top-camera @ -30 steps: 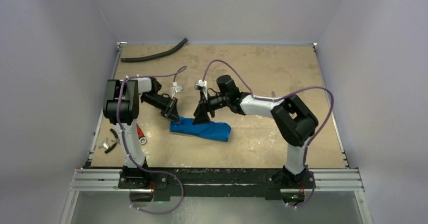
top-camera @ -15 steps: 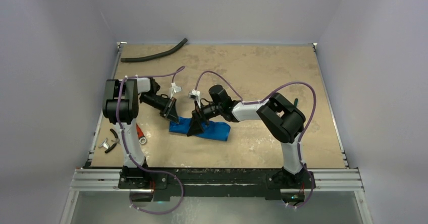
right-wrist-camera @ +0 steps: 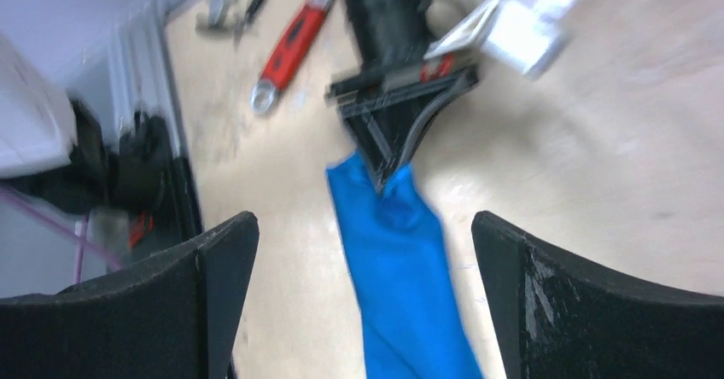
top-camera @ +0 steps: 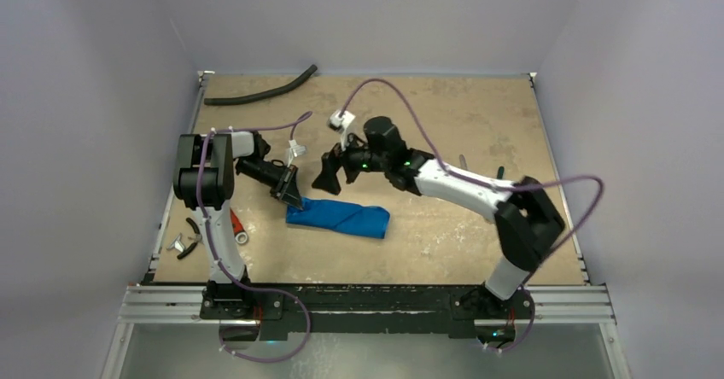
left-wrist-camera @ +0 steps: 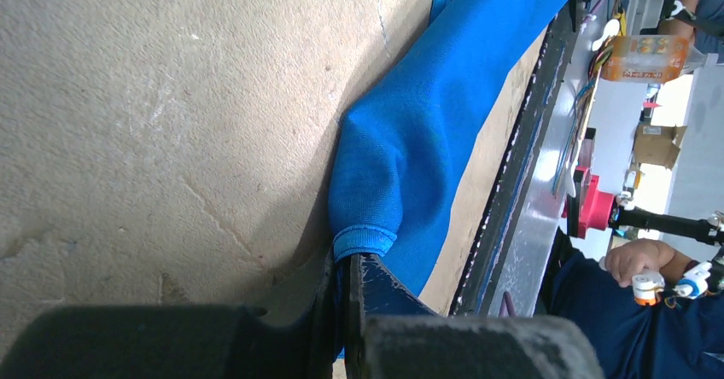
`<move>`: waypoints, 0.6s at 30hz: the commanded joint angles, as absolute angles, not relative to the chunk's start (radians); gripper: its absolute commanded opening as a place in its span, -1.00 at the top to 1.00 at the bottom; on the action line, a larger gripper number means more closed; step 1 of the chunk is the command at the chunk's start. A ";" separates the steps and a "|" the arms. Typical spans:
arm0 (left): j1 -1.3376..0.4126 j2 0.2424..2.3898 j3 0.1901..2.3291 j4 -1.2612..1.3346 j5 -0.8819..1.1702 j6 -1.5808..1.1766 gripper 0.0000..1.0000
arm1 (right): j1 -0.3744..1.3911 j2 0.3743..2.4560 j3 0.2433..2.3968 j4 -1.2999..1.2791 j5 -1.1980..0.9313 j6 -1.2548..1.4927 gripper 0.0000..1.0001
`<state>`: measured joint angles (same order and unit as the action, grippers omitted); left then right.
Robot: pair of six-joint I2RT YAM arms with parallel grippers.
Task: Fold the napkin into a case and place the utensils inside
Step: Turn over the smaller rectangle folded napkin at the center of the board.
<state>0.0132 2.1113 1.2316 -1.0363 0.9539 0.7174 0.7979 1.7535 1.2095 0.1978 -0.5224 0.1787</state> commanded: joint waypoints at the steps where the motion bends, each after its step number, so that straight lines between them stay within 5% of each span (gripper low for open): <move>1: 0.024 2.127 1.227 -0.967 0.875 0.768 1.00 | 0.779 1.527 1.096 0.297 -0.159 0.275 -0.97; 3: 0.025 2.126 1.228 -0.966 0.876 0.765 1.00 | 0.754 1.565 1.110 0.253 -0.212 0.283 -0.85; 6: 0.024 2.125 1.226 -0.962 0.881 0.757 1.00 | 0.765 1.645 1.200 0.144 -0.214 0.220 0.42; 8: 0.024 2.125 1.226 -0.957 0.881 0.750 1.00 | 0.766 1.662 1.185 0.173 -0.315 0.248 1.00; 13: 0.024 2.127 1.226 -0.954 0.875 0.751 1.00 | 0.773 1.768 1.113 0.369 -0.640 0.379 1.00; 18: 0.025 2.131 1.218 -0.946 0.872 0.746 1.00 | 0.789 1.843 1.045 0.589 -0.734 0.513 1.00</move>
